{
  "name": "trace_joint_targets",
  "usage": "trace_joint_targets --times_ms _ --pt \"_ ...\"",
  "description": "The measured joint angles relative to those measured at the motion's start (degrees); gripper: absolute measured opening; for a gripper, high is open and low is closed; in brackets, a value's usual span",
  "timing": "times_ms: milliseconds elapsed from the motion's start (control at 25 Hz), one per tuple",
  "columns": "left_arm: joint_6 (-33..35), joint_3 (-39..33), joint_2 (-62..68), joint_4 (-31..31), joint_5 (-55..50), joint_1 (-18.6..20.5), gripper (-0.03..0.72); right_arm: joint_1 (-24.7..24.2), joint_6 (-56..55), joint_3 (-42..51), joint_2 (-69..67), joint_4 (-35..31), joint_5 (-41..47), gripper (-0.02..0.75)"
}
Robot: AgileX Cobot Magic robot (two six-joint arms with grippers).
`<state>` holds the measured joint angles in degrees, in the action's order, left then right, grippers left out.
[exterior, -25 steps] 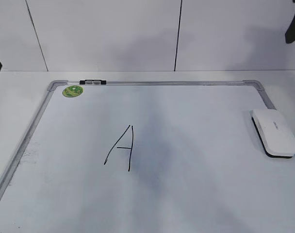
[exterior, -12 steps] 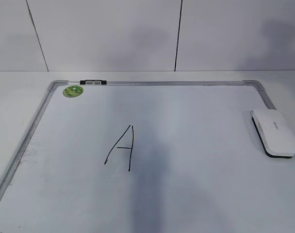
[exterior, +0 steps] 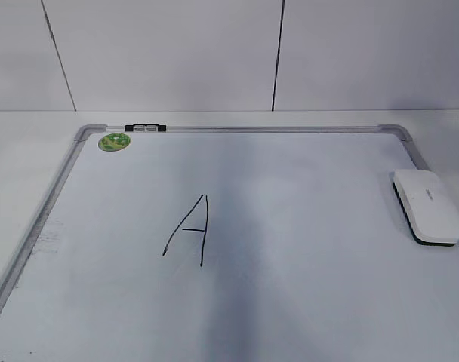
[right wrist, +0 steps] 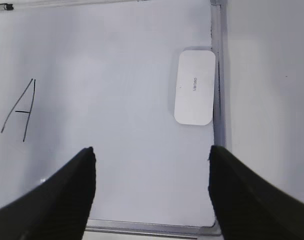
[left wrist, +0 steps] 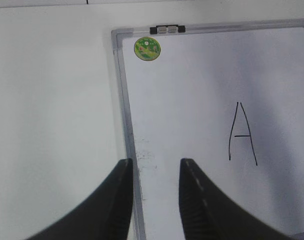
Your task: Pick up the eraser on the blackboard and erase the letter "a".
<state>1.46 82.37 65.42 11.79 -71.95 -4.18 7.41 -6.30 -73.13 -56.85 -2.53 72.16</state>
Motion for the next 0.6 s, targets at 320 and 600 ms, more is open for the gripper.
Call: trace_joint_targets --times_ms 320,600 --pt "-1.97 -10.13 -9.41 0.00 -0.17 0.00 0.235 2.52 0.08 4.31 8.38 2.53 0.23 0.559" --pt "-2.15 -22.53 -20.28 -0.10 1.60 0.00 0.235 2.52 0.08 8.95 15.30 0.62 0.23 0.559"
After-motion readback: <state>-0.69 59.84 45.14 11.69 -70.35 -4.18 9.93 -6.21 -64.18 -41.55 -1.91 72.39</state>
